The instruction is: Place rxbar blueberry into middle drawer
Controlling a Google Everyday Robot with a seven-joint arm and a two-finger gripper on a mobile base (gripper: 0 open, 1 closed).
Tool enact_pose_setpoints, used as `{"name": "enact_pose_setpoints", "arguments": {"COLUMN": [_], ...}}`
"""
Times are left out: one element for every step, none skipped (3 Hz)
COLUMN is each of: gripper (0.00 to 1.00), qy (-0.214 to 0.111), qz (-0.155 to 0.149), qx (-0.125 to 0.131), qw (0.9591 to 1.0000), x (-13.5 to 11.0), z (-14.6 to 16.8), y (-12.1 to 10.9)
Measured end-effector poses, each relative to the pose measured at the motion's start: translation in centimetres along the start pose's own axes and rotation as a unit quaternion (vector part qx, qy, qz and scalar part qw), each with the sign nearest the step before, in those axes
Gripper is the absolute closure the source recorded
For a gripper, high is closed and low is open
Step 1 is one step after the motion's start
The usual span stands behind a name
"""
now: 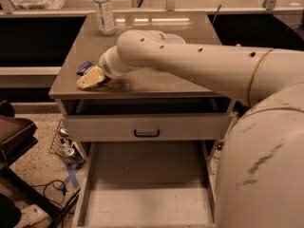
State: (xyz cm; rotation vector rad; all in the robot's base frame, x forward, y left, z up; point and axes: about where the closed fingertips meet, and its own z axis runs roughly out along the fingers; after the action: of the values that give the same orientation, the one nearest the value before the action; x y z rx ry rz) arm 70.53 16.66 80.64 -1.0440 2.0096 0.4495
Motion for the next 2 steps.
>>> {"name": "enact_pose_setpoints", "arguments": {"gripper": [0.72,0.95], "qy": [0.0,0.0], "qz": [0.0,0.0], "qx": [0.0,0.0], "qw": [1.0,1.0], "x": [-0.34,-0.7], "z": [-0.26,-0.53], "y": [-0.02,-0.03]}}
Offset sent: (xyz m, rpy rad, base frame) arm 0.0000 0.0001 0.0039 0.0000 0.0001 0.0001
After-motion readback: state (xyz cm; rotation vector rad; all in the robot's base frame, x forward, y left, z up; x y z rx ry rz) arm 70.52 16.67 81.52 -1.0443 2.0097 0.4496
